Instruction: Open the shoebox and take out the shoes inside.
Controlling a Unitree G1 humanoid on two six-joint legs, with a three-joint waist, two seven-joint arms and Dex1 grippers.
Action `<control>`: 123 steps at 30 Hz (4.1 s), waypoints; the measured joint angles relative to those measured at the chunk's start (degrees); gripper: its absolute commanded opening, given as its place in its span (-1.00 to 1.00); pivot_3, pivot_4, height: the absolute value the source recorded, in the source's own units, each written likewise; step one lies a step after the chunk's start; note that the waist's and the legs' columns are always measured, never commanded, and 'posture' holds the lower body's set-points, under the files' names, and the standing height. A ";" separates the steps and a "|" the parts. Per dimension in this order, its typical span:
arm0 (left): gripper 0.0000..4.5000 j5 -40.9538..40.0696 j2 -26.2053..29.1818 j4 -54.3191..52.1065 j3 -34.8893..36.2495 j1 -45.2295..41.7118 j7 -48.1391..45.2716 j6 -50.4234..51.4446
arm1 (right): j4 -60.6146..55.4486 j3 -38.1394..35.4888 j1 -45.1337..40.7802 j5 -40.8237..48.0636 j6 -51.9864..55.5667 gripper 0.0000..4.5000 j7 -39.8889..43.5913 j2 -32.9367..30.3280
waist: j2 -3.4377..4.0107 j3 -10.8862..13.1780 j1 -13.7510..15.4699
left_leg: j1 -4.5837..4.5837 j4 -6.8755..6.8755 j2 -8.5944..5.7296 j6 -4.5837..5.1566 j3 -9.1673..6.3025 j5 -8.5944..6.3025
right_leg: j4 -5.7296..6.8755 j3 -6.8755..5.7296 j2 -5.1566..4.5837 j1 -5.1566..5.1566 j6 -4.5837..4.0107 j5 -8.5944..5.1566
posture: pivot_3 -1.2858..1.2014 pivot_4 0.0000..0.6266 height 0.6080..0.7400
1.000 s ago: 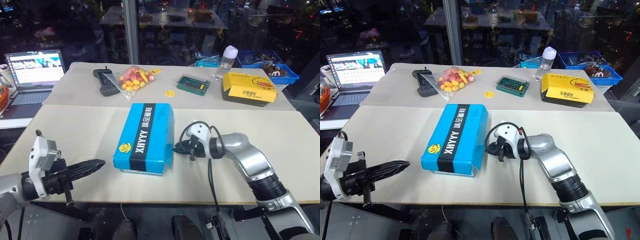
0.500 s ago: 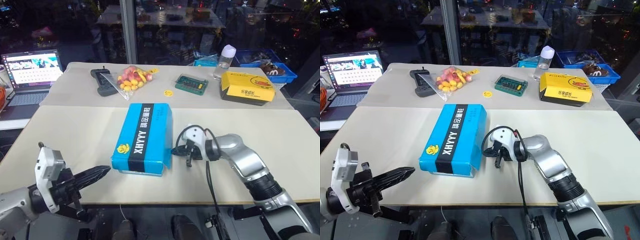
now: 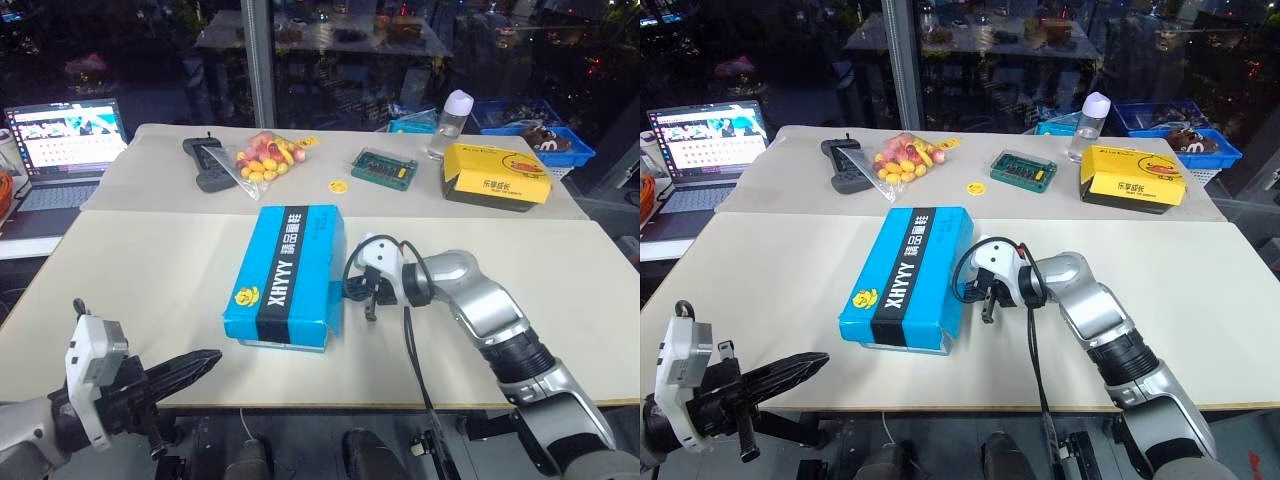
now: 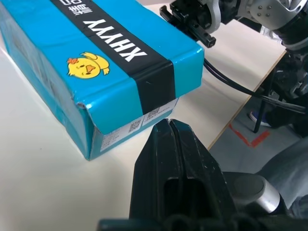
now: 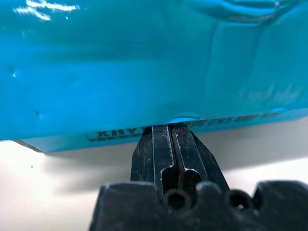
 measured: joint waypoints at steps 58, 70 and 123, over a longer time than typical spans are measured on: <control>-1.00 -1.90 20.85 26.85 -5.38 -18.55 -6.90 -6.97 | 10.70 1.42 -22.39 -4.10 -6.80 -0.99 14.16 -0.19 | 0.45 0.52 -1.27 | -0.80 -0.42 1.06 -0.01 -0.07 0.09 | 1.19 -1.85 0.14 -1.01 -0.98 -0.33 | 0.03 -0.52 0.74; 0.15 2.38 20.69 29.67 -7.83 -26.17 -11.92 -3.18 | 7.17 2.61 -22.11 -5.19 -8.23 0.26 16.25 -0.18 | 0.46 0.52 -0.96 | -0.79 -0.27 1.06 -0.07 -0.04 0.14 | 1.32 -1.77 0.17 -1.01 -0.59 -0.47 | 0.03 -0.52 0.74; 0.65 6.37 16.69 24.28 -4.85 -25.98 -11.57 0.80 | 38.86 3.77 -34.69 -14.08 -5.95 0.58 12.53 19.57 | 0.33 0.44 -1.23 | -0.46 -0.43 1.04 -0.30 -0.07 0.15 | 1.28 -1.80 0.12 -0.53 -0.83 -0.51 | 0.03 -0.52 0.74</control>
